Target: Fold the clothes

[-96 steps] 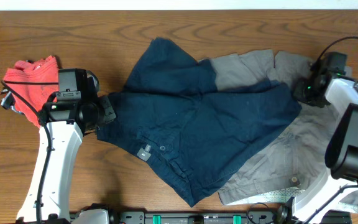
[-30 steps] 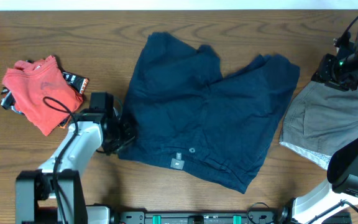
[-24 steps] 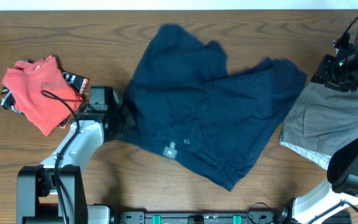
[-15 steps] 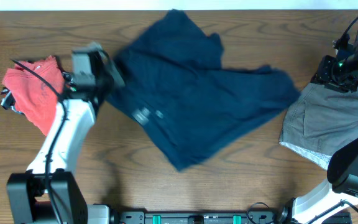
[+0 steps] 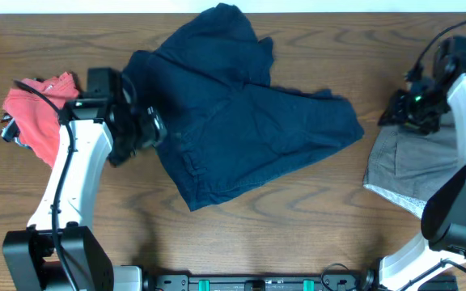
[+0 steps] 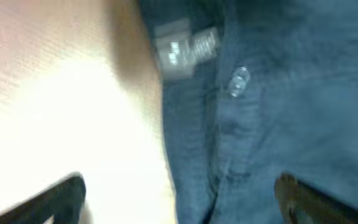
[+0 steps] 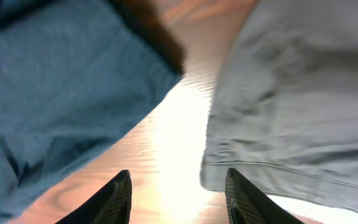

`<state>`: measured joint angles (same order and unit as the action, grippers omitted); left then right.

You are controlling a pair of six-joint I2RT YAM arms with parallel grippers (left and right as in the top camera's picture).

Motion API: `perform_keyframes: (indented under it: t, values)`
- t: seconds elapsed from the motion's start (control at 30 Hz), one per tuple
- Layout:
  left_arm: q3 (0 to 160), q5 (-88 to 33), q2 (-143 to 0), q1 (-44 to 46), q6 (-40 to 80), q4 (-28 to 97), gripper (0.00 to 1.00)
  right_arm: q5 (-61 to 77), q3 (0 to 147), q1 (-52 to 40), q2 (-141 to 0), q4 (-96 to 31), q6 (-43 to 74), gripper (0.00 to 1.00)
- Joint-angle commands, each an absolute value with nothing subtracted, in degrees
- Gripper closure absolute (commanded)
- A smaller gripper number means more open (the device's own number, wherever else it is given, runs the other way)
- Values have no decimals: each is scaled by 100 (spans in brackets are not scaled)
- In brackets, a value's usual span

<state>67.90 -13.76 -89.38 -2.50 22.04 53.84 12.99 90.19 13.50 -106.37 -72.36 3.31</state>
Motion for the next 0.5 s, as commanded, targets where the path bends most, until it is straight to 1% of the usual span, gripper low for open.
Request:
perform_keyframes:
  t: [0.0, 0.1, 0.2, 0.4, 0.47]
  values:
    - [6619, -1903, -8989, -117, 2130, 5795, 2, 1850, 8545, 1100, -10578, -6949, 294, 54]
    - [6283, -2467, -8989, 106, 2130, 5791, 2, 1863, 7975, 888, -10575, -6320, 633, 54]
    - [5813, -2895, -8989, 445, 2198, 5448, 2, 1865, 7389, 674, -10575, -5710, 989, 54]
    - [4956, -2980, -8989, 1249, 2834, 4519, 2, 1734, 6418, 233, -10575, -4174, 1680, 55]
    - [4827, -3004, -8989, 1492, 2847, 4331, 2, 1570, 6202, 117, -10575, -3612, 1981, 55]
